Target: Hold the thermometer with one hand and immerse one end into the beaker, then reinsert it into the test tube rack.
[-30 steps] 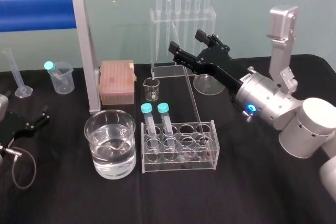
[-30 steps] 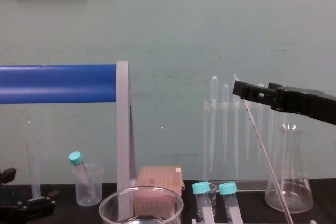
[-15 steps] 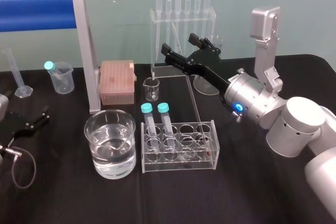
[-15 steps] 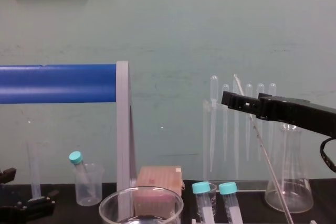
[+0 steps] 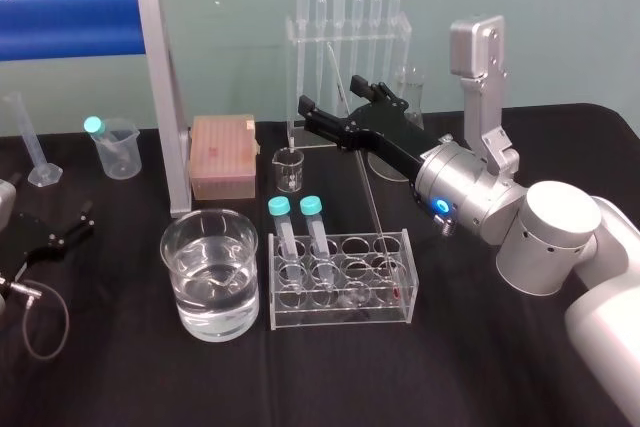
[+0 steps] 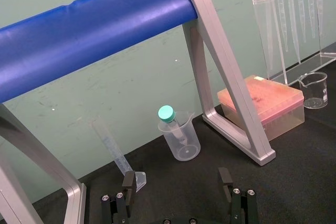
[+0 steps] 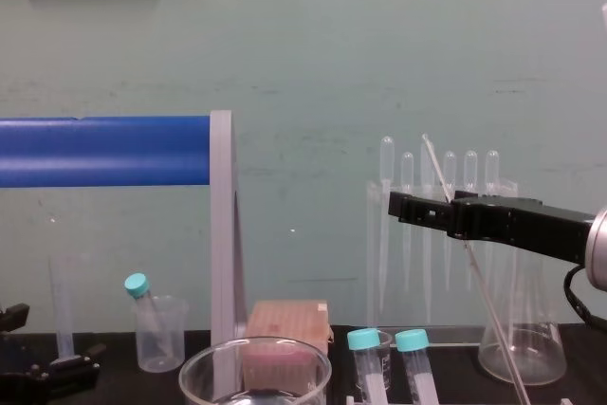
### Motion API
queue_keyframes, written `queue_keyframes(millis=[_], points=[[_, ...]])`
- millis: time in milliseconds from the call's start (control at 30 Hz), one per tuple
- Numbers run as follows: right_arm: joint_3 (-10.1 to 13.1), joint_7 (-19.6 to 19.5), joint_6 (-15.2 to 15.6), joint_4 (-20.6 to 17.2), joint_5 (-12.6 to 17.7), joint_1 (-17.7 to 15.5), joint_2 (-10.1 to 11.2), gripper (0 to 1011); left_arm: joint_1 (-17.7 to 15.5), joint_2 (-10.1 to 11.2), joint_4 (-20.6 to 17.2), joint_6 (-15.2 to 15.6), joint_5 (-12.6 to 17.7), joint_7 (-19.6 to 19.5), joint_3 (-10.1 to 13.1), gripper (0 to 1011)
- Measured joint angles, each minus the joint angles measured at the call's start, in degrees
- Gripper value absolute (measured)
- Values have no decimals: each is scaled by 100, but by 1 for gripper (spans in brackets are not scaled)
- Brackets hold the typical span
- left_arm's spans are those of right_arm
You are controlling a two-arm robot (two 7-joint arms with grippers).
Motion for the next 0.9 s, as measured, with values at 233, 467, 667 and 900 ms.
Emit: queue_keyframes(millis=[233, 467, 667, 900], points=[[59, 25, 77, 20, -55, -35, -37, 1003, 0, 0, 0, 0, 0, 0, 0, 1008], [126, 60, 120, 14, -58, -76, -42, 1003, 0, 0, 0, 0, 0, 0, 0, 1008], [150, 116, 132, 20, -54, -77, -45, 1003, 0, 0, 0, 0, 0, 0, 0, 1008], [150, 114, 133, 20, -52, -80, -43, 1003, 0, 0, 0, 0, 0, 0, 0, 1008]])
